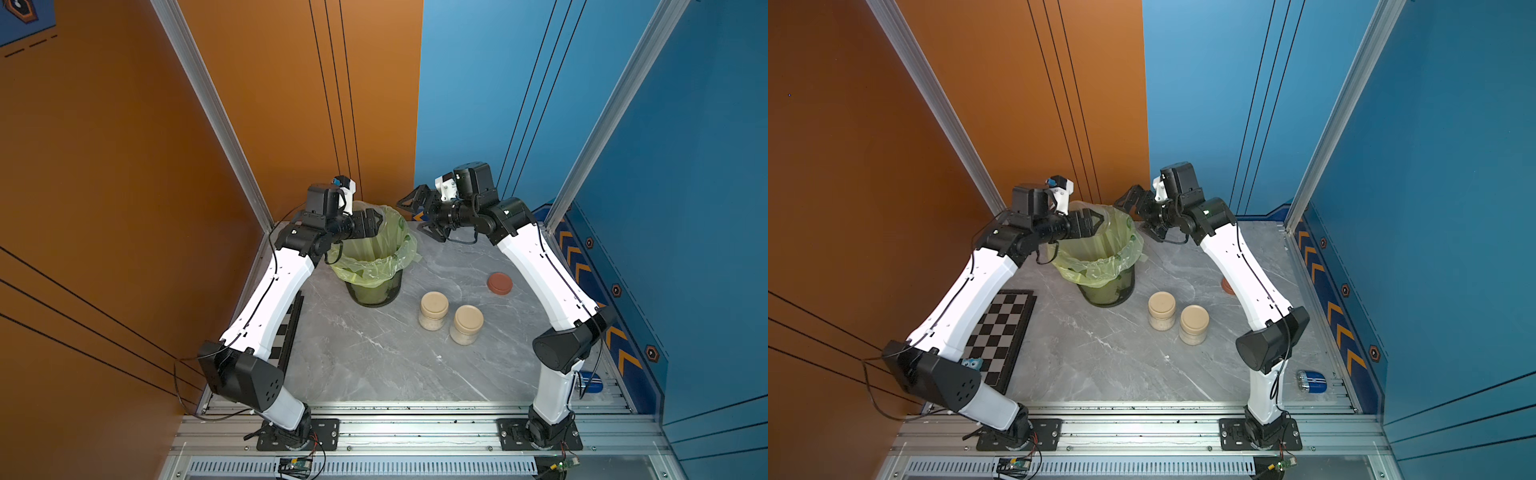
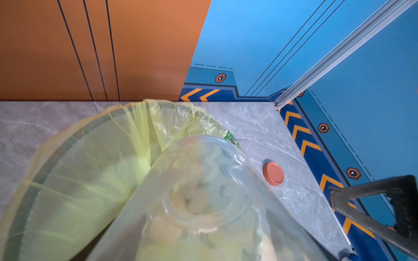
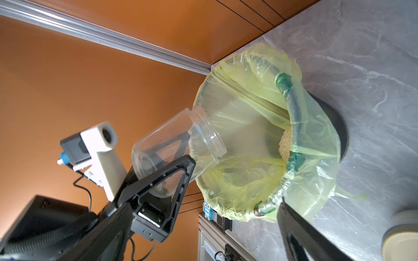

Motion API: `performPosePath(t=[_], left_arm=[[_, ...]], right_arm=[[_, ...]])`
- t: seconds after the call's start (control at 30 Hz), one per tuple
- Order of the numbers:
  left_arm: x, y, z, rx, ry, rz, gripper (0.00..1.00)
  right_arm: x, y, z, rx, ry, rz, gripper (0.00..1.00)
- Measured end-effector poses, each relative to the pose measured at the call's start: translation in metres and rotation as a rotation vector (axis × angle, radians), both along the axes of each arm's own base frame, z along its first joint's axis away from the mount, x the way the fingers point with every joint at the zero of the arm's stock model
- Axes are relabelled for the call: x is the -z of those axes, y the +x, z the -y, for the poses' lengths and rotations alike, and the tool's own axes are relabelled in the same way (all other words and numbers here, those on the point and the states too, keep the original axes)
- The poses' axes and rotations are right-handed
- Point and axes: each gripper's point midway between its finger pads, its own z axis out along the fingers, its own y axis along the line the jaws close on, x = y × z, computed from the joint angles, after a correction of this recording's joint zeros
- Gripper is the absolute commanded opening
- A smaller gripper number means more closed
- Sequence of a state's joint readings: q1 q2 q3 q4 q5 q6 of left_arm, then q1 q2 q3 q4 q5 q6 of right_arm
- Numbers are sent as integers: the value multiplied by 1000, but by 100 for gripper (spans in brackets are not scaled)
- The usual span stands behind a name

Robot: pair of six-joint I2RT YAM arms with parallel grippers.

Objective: Empty moldy rice from jars
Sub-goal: Pour the moldy rice from the jar into the trash bin, then place the jar at the center of the board.

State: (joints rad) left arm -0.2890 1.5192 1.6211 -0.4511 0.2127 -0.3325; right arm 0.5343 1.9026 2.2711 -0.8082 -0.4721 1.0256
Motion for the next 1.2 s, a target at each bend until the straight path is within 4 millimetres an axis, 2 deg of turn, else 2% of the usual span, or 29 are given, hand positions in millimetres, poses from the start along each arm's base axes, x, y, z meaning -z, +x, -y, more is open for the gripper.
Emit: performPosePath(t=[0.13, 0.27, 0.47, 0.67, 0.97, 1.2], left_arm=[[-2, -1, 2, 14, -65, 200, 0], [1, 2, 5, 36, -99, 288, 0], [-32, 0, 13, 92, -148, 427, 0], [-46, -6, 23, 138, -167, 487, 0], [-43, -10, 45, 192, -160, 496, 0], [-50, -19, 65, 236, -154, 530, 0]], right_arm=[[-2, 2, -4, 29, 47, -62, 100], [-7, 2, -9, 44, 93, -106, 100], [-10, 4, -17, 61, 149, -155, 100], [-8, 8, -28, 65, 198, -200, 100], [-25, 17, -38, 81, 297, -202, 100], [-12, 24, -57, 76, 327, -252, 100]])
